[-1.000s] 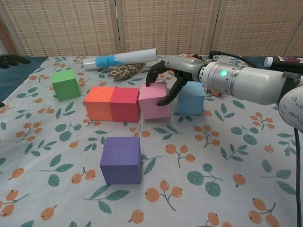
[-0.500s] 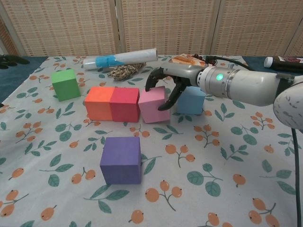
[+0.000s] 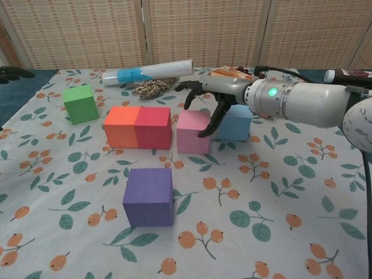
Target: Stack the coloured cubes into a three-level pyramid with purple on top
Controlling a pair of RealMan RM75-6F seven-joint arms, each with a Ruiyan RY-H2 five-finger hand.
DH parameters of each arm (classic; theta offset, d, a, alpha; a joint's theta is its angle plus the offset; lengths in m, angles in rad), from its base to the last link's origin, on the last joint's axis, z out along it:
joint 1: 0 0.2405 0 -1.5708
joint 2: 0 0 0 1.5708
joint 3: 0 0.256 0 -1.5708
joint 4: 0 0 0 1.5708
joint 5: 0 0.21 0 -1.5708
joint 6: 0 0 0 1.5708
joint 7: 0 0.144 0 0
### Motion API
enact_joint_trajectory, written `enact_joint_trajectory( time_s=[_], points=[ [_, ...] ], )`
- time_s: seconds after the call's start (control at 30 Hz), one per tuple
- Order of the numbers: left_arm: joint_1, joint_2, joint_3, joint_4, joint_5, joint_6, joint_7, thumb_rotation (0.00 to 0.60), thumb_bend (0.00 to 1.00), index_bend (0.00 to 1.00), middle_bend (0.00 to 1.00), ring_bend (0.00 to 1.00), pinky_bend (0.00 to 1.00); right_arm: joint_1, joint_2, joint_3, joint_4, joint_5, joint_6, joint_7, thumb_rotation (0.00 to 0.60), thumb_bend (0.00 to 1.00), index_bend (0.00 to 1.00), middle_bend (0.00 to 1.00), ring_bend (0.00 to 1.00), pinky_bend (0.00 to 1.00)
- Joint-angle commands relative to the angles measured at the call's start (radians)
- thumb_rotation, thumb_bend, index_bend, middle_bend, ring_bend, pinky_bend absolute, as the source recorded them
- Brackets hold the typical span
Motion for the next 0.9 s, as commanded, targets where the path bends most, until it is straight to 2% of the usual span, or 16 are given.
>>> enact_joint_trajectory(
  time_s=[0.03,0.57,0.77,0.9],
  points=[
    [-0.001,0.001,0.0,0.0,0.001,-0.001,0.0,0.6,0.35,0.01,0.0,0.0,0.1,-0.006,0.009,0.001,-0.013,0.008,0.007,-0.016,0.6,0.0,0.03,0.21,0.0,0.0],
    [-0.001,0.002,0.005,0.004,0.007,-0.003,-0.014,0.6,0.35,0.0,0.0,0.0,0.1,0.007,-0.02,0.022,0.0,0.111,-0.039,-0.149,0.6,0.0,0.11,0.21,0.0,0.0],
    [-0.001,0.001,0.007,0.008,0.008,-0.003,-0.019,0.6,0.35,0.0,0.0,0.0,0.1,0.011,-0.038,0.03,0.018,0.133,-0.044,-0.173,0.6,0.0,0.25,0.23,0.0,0.0],
    [-0.001,0.002,0.007,0.01,0.009,-0.002,-0.023,0.6,0.35,0.0,0.0,0.0,0.1,0.013,-0.044,0.035,0.023,0.139,-0.044,-0.177,0.6,0.0,0.3,0.23,0.0,0.0]
  ],
)
